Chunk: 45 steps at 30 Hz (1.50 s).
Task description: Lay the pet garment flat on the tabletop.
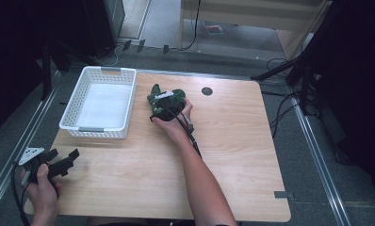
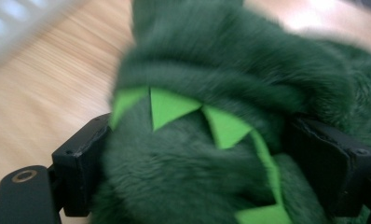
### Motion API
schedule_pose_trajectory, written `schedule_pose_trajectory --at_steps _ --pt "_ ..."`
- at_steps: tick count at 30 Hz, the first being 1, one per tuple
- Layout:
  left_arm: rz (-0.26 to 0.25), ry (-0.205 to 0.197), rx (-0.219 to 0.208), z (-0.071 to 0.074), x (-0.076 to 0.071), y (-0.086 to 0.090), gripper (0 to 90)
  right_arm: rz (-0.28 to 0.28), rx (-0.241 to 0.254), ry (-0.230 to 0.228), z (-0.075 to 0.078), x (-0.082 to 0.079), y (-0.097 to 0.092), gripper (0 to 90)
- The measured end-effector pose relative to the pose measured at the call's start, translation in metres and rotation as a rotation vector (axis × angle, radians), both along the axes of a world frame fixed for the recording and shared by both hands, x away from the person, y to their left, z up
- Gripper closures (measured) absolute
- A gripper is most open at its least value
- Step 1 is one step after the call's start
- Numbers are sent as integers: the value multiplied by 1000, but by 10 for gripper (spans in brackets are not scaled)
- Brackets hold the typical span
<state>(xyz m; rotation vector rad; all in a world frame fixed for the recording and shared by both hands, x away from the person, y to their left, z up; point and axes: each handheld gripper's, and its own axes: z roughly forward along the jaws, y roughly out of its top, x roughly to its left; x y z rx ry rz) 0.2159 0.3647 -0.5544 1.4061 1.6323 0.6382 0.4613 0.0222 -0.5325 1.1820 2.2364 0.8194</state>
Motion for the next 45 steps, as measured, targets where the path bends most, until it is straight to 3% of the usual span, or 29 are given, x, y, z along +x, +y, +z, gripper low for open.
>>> schedule_pose_trajectory --at_steps 2,3,5,7,11,16,19,23,28,30,33,36,39,40,41,43,45 --pt "1 -1 0 0 0 0 134 -39 -22 20 -6 4 -3 184" --pt "3 -2 0 0 0 0 134 -42 -2 27 -6 5 -6 289" --pt "11 -9 3 0 -1 -1 134 -62 -9 -5 -2 6 -11 544" --pt "21 -20 21 1 -2 -2 134 -40 29 -28 6 5 -18 661" --pt "17 -30 32 4 -4 -4 134 -13 119 -99 25 -5 -31 698" --pt "-10 -55 29 13 -6 -13 134 66 212 -120 53 -28 -48 698" --pt "-40 -85 44 25 -7 -26 134 104 271 -140 73 -48 -64 697" --pt "-100 -140 16 44 -4 -48 134 136 347 -169 95 -78 -89 697" --pt "-177 -203 -10 68 10 -84 133 180 402 -193 108 -118 -116 695" --pt "-213 -215 -18 76 20 -100 133 180 420 -199 108 -133 -124 694" --pt "-270 -237 -17 85 31 -124 134 202 403 -210 99 -155 -129 691" --pt "-340 -239 -3 83 36 -145 134 218 392 -196 84 -172 -131 689" --pt "-424 -203 49 73 38 -162 134 214 396 -176 62 -179 -138 688" --pt "-441 -197 47 70 38 -166 134 220 404 -162 54 -180 -140 685" --pt "-460 -189 42 66 39 -169 134 233 386 -146 47 -180 -140 679" --pt "-472 -176 41 61 39 -174 134 267 305 -156 37 -180 -141 655" --pt "-488 -168 43 57 37 -179 134 328 309 -129 31 -181 -142 596"
